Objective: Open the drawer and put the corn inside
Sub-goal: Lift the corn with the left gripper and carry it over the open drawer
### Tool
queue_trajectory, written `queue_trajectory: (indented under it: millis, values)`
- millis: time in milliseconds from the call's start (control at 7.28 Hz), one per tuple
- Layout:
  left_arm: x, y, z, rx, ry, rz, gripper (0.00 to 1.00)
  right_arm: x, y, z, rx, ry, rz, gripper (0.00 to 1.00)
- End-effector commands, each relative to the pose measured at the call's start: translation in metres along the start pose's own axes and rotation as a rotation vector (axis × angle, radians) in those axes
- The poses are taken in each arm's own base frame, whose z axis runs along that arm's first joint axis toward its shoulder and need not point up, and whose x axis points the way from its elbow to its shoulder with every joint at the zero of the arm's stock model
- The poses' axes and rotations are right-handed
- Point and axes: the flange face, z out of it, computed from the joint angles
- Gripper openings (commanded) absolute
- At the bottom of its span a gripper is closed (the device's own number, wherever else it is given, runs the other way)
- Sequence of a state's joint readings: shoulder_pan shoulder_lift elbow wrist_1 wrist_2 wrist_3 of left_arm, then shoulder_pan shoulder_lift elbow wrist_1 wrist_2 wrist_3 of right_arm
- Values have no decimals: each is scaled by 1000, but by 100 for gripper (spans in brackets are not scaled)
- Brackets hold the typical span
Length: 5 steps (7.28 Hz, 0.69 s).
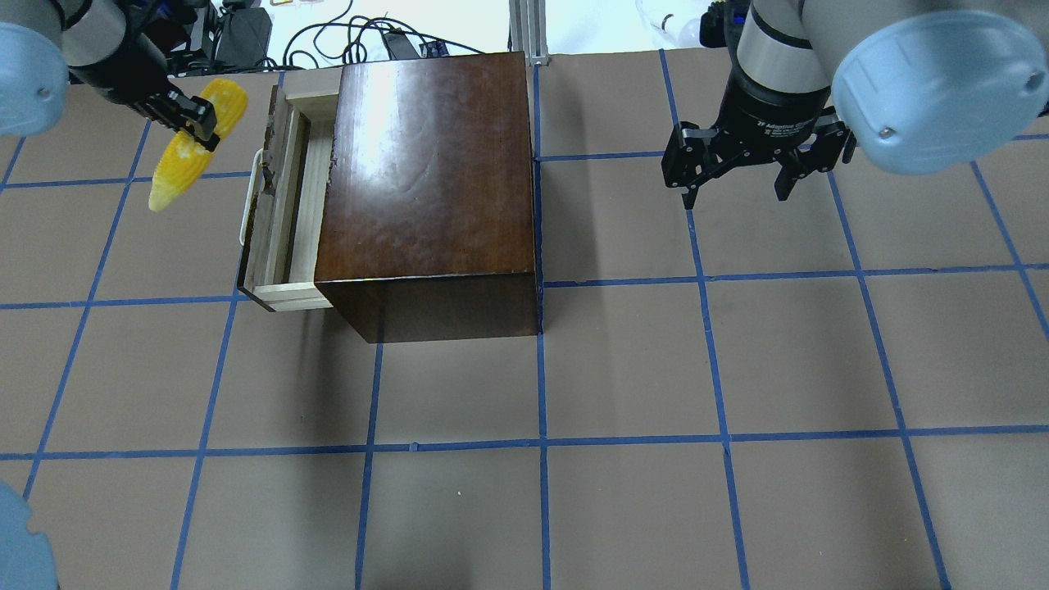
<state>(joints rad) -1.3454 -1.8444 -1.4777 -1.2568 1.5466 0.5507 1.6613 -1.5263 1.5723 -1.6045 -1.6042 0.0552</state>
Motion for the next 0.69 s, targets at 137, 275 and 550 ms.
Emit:
queue_trajectory:
  millis: [137,275,550]
  values:
    - [41,-13,11,-17,12,-192,0,0,0,0,0,0,0,100]
    - [57,-17,15,-24,15,-202,0,-1,0,0,0,0,-1,100]
    - [60,-19,28,-43,21,-244,0,0,0,0,0,0,0,100]
